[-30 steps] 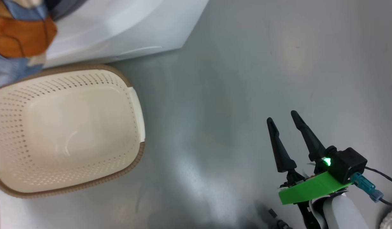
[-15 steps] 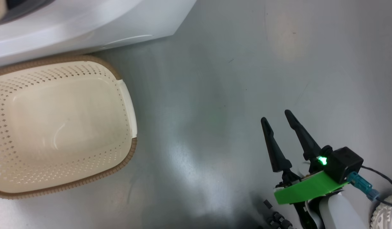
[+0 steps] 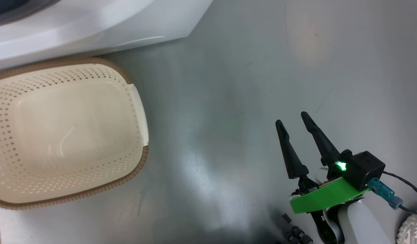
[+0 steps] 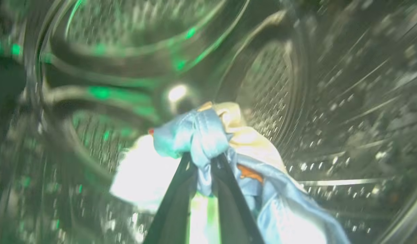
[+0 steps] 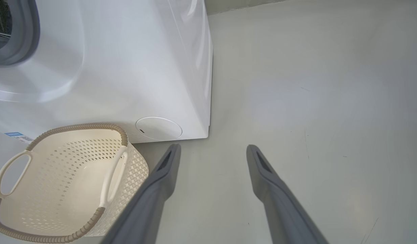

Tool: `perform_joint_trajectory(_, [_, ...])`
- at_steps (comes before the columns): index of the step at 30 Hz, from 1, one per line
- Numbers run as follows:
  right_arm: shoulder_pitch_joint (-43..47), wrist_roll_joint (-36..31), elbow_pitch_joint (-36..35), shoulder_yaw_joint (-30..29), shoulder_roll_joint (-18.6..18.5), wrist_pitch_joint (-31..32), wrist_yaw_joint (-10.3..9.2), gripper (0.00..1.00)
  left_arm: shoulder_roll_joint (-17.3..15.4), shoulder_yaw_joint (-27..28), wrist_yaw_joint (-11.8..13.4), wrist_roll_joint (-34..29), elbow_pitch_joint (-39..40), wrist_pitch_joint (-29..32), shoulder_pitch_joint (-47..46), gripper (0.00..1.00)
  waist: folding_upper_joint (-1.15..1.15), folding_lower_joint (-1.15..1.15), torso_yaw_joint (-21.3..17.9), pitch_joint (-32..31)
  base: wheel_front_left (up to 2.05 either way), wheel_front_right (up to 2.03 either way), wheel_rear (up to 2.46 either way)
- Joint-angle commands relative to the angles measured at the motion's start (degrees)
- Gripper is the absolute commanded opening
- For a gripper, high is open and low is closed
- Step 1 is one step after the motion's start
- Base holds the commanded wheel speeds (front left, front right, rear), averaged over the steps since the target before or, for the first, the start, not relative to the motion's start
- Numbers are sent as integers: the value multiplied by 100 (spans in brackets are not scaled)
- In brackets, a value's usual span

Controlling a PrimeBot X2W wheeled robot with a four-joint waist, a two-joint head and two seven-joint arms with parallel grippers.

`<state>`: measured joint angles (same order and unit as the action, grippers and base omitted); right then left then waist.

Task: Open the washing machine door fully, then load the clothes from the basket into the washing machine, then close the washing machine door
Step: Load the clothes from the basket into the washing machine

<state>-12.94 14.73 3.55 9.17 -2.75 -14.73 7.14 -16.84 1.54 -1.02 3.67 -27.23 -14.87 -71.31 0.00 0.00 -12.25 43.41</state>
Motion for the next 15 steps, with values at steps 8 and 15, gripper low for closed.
perform_joint_trajectory(8, [132, 50, -36, 148, -12, -27, 35, 100, -221, 112, -47, 62, -860, -13, -14, 0, 0, 0, 71, -105, 0, 0, 0])
perform_joint_trajectory(15, [123, 34, -10, 152, -12, -27, 35, 100, -146, 42, -129, 97, -1627, -13, -98, 0, 0, 0, 112, -192, 0, 0, 0])
